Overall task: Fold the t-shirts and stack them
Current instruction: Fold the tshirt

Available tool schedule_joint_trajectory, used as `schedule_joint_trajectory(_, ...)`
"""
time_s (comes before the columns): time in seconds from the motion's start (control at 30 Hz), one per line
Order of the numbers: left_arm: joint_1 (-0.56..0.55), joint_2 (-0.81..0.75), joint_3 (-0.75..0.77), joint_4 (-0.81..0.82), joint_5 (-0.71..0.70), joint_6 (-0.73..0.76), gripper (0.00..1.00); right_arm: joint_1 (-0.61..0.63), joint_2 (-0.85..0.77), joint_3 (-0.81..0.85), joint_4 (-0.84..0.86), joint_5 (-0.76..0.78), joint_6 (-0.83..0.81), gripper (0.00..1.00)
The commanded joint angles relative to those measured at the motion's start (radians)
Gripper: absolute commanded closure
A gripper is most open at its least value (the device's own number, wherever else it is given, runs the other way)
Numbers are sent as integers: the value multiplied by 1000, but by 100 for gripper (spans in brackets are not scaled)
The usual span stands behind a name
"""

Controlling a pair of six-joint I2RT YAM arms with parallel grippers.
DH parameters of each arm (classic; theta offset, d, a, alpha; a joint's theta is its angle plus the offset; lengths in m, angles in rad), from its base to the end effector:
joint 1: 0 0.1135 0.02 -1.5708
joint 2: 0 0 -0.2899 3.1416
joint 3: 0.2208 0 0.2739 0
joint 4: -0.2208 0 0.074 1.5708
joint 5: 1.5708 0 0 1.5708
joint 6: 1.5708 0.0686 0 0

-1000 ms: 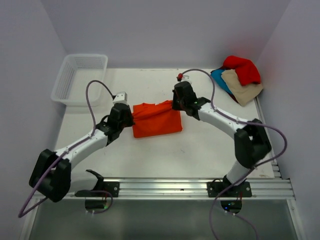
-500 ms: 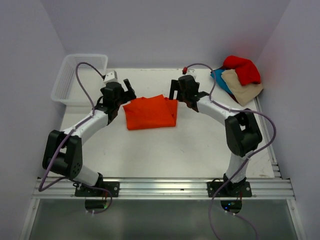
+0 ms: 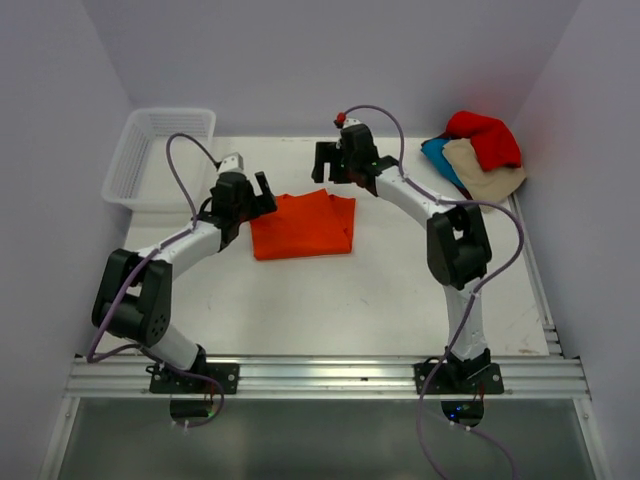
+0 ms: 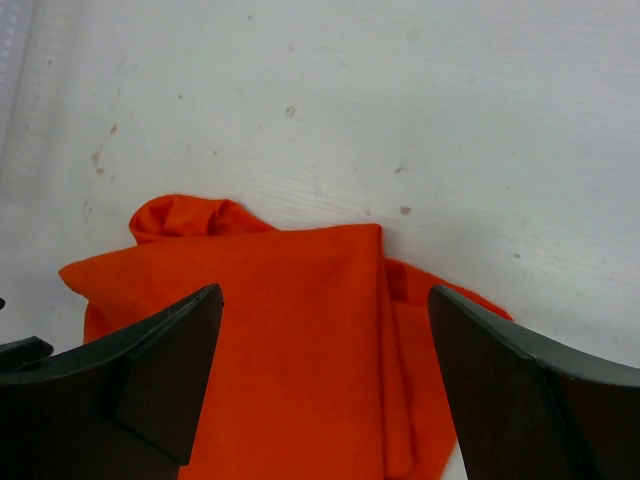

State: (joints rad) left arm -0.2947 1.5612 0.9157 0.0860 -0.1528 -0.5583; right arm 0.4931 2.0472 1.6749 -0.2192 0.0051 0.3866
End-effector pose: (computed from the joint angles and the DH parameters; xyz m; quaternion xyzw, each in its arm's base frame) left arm 0.3733 -0.1024 0.2153 -0.1513 0.8599 -0.1390 0.4673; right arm 0.4777 0.2563 0.2503 -0.0458 0.8813 0.1982 0.4265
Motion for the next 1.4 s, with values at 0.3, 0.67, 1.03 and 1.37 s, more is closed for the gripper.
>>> schedule_joint_trajectory(0.3, 17, 77, -8, 63, -117, 34, 0, -16, 275, 370, -215, -174, -54, 16)
schedule_joint_trajectory(0.67, 71, 190, -9, 139, -61, 41, 0, -28, 332, 325, -180, -215, -32, 35)
schedule_joint_trajectory(1.03, 78, 295, -26, 320, 131, 51, 3, -30, 386, 299, -157, -223, -28, 51)
schedule_joint_trajectory(1.37, 80, 347, -17, 353, 229, 51, 17, -37, 386, 243, -121, -231, -26, 86)
